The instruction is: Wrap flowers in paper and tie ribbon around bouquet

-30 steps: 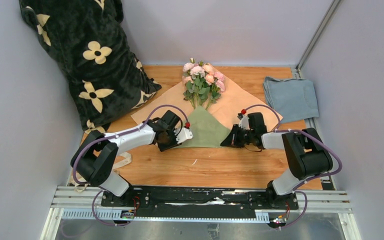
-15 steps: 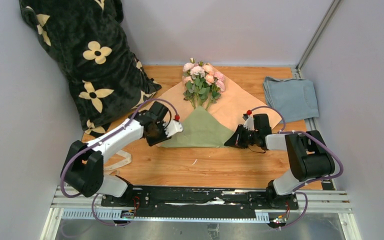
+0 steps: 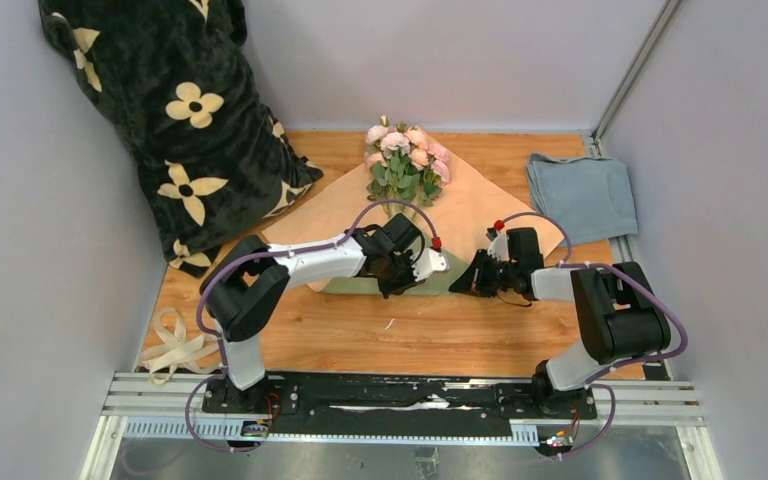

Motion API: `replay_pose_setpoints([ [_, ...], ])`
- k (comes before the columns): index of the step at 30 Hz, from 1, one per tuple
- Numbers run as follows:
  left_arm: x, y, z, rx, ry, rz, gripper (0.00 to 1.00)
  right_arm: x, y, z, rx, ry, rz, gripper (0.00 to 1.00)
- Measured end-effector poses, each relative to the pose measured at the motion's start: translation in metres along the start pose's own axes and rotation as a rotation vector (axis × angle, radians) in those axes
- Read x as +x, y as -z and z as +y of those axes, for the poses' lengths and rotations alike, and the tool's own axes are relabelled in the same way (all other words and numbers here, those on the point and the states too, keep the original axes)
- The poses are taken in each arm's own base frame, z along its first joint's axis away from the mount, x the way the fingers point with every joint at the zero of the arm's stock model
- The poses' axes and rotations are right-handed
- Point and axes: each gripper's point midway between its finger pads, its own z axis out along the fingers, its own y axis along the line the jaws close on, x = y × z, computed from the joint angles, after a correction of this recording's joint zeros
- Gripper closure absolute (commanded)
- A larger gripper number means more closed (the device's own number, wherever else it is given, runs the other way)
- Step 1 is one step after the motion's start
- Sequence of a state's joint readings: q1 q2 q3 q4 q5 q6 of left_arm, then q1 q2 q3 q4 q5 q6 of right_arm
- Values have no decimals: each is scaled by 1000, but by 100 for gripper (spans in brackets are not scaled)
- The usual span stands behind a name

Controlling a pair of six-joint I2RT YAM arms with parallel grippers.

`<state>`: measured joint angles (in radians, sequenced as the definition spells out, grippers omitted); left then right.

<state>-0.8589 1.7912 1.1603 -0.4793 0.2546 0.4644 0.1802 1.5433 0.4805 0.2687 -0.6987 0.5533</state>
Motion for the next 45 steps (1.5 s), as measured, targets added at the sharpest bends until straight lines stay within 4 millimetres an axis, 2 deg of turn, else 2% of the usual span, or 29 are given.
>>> replay_pose_setpoints([
  [2,-4,-10,4,-10,30,-19,100,0,0,0,0,0,0,100],
  [4,-17,-12,11,-36,47,-71,100,0,0,0,0,0,0,100],
  [7,-24,-14,17,-68,46,-109,100,0,0,0,0,0,0,100],
  [11,-4,-22,12,-69,47,-83,100,0,0,0,0,-1,1,100],
  [18,11,-8,8,-73,31,-26,100,0,-1,0,-7,1,3,100],
  [23,50,6,15,-96,-11,119,100,0,-1,0,-7,1,3,100],
  [28,82,23,28,-130,2,185,100,0,-1,0,-7,1,3,100],
  [32,103,34,36,-157,38,201,100,0,-1,0,-7,1,3,100],
  [38,129,47,29,-207,1,218,100,0,-1,0,-7,1,3,100],
  [45,156,63,33,-237,33,259,100,0,-1,0,-7,1,3,100],
])
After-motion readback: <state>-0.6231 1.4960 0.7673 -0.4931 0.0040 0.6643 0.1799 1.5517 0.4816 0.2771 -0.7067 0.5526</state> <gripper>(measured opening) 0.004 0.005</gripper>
